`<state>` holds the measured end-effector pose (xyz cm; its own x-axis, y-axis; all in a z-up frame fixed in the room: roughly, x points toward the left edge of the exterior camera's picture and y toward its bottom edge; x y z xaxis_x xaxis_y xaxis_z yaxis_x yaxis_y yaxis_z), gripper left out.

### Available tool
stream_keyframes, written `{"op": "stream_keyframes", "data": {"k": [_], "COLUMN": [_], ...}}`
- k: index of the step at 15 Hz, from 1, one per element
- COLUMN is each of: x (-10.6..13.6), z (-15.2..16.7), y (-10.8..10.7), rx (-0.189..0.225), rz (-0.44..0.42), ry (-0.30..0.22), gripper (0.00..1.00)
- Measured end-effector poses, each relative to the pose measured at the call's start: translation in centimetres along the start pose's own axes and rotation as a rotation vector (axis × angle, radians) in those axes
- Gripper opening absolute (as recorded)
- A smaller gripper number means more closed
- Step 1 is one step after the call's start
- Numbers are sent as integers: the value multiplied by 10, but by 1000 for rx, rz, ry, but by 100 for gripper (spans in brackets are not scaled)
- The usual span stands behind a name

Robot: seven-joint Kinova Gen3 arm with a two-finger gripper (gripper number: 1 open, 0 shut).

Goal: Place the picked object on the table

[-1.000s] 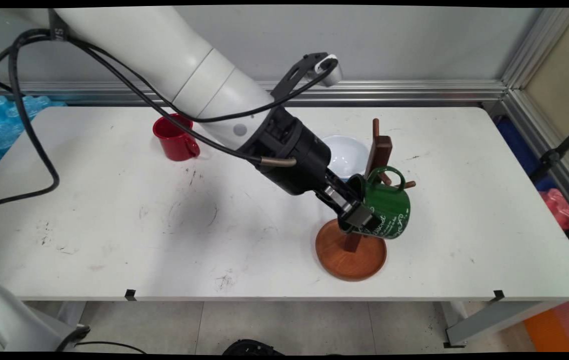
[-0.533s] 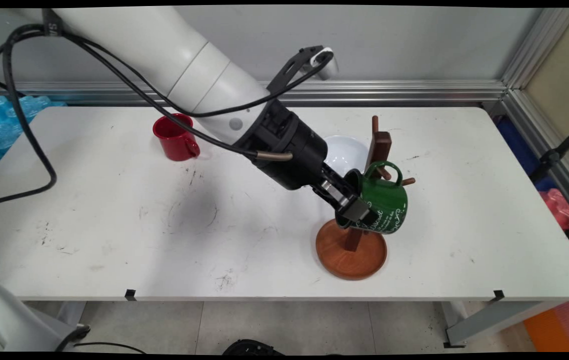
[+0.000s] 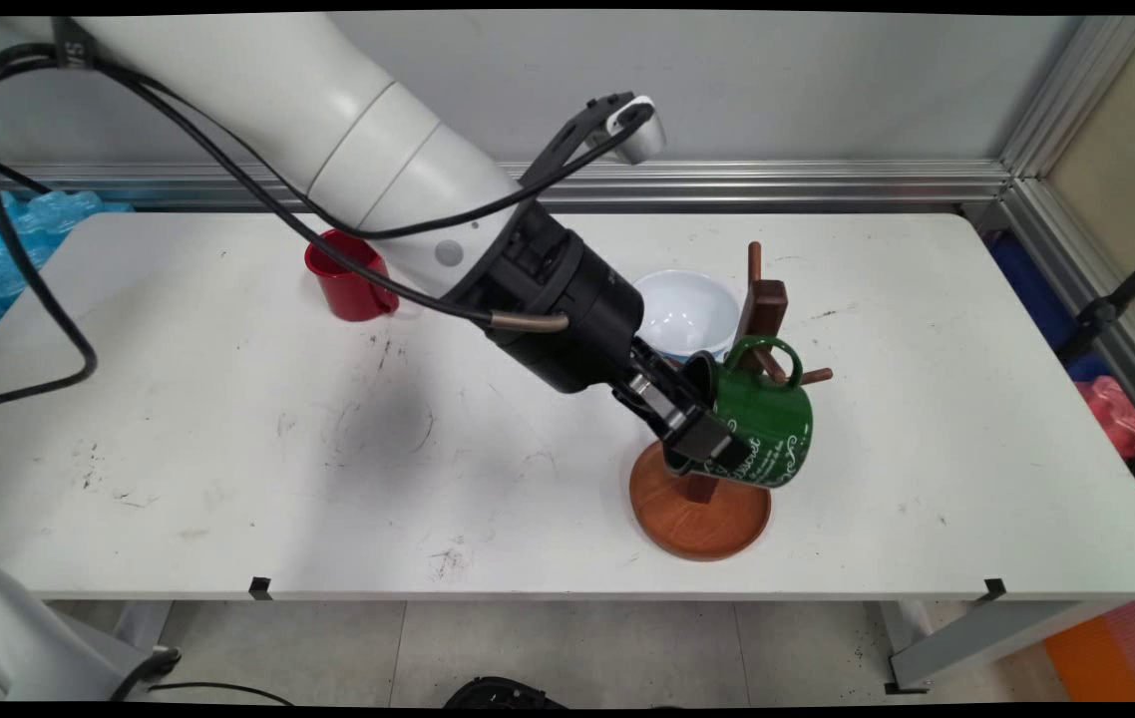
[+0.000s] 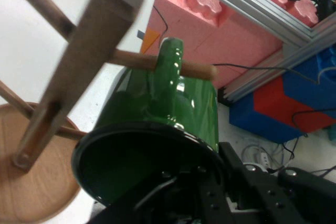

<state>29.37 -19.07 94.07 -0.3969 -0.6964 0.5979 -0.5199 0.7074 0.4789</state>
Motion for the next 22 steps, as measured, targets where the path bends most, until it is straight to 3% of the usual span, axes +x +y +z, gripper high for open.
{"op": "stream_keyframes", "data": {"k": [15, 18, 22], "x": [-9, -13, -19], "z": [-6, -14, -40], "y": [34, 38, 32], "rx": [-70, -64, -17], "rz": [2, 10, 35], "ry": [-19, -38, -81], "gripper": [0, 0, 0]}}
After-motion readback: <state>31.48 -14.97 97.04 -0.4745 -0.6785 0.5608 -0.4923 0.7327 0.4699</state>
